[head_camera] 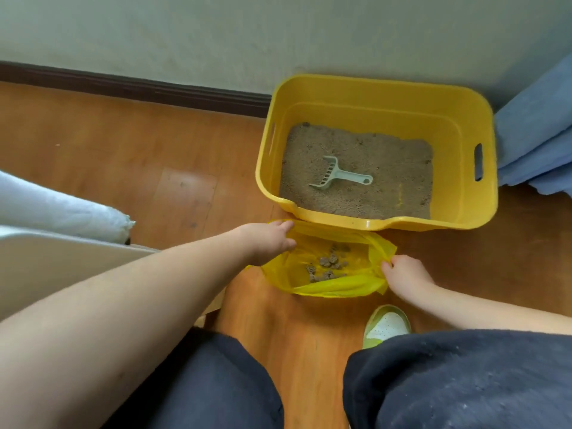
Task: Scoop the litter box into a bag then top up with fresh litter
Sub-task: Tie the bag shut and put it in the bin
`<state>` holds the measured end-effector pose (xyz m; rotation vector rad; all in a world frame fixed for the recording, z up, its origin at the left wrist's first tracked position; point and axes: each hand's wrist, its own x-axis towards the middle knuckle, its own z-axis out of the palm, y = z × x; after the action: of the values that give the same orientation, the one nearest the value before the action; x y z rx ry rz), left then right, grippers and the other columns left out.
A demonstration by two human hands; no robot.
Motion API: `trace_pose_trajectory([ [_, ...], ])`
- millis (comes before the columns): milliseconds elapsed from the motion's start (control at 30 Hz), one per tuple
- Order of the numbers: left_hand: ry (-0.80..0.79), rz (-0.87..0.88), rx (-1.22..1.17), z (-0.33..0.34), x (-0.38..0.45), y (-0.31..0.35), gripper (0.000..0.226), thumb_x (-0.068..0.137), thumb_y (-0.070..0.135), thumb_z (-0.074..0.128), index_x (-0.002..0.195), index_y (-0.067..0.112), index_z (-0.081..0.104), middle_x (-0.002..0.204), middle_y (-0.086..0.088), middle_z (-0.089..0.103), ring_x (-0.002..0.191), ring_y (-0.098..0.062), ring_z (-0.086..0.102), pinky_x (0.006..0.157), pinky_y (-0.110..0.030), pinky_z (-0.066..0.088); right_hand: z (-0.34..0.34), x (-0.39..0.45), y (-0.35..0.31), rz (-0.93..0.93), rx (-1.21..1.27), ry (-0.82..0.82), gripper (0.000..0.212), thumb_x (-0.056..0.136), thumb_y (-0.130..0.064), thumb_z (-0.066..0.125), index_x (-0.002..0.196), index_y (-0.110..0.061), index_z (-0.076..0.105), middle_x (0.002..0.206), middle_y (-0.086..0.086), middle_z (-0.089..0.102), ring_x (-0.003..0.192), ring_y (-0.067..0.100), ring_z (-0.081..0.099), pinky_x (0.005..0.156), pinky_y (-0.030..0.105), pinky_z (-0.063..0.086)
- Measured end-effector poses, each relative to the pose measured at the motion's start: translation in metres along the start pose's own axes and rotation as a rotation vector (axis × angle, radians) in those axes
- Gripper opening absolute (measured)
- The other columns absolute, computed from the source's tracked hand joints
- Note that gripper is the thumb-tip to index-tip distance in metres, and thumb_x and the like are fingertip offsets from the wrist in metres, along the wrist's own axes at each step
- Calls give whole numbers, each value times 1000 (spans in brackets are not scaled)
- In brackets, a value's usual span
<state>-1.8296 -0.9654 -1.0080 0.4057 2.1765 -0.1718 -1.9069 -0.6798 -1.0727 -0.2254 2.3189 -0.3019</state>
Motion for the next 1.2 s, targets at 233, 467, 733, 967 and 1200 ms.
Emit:
trace_pose_trajectory([
  [233, 129, -401, -453, 35, -45, 31, 56, 97, 2, 36, 148, 17, 19, 106, -14, 56, 100, -35, 60, 75, -41, 49, -11, -52, -16, -12, -187, -197, 41, 102, -24, 32, 77, -3, 58, 81, 14, 60, 86, 35, 59, 70, 37, 44],
  [467, 306, -652, -730, 21, -103, 70, 30, 101, 46, 41, 97, 17, 46, 90, -9, 68, 82, -34, 65, 60, -36, 43, -67, -102, -28, 17, -185, -238, 51, 98, -35, 45, 52, -14, 38, 56, 4, 42, 63, 25, 46, 55, 34, 28],
  [733, 380, -539, -1340, -55, -184, 94, 33, 96, 47, 54, 83, 16, 55, 83, -1, 64, 80, -22, 58, 67, -34, 43, -132, -210, -63, -42, -35, -89, 46, 97, -38, 49, 58, -14, 49, 57, 2, 48, 62, 23, 48, 54, 34, 30],
  [967, 402, -415, -1671, -120, -315, 129, 35, 97, 36, 55, 66, 18, 53, 77, 1, 75, 78, -17, 63, 81, -38, 49, -191, -318, -100, 23, 191, 43, 27, 91, -35, 61, 78, -11, 61, 74, 3, 61, 72, 21, 57, 62, 30, 42],
  [1200, 468, -134, -1802, -174, -462, 190, 15, 97, 21, 57, 90, 9, 63, 76, 4, 73, 78, -10, 67, 90, -34, 51, -236, -443, -137, -67, 245, 108, 36, 91, -33, 61, 61, -21, 45, 61, -3, 50, 65, 19, 50, 51, 26, 33],
])
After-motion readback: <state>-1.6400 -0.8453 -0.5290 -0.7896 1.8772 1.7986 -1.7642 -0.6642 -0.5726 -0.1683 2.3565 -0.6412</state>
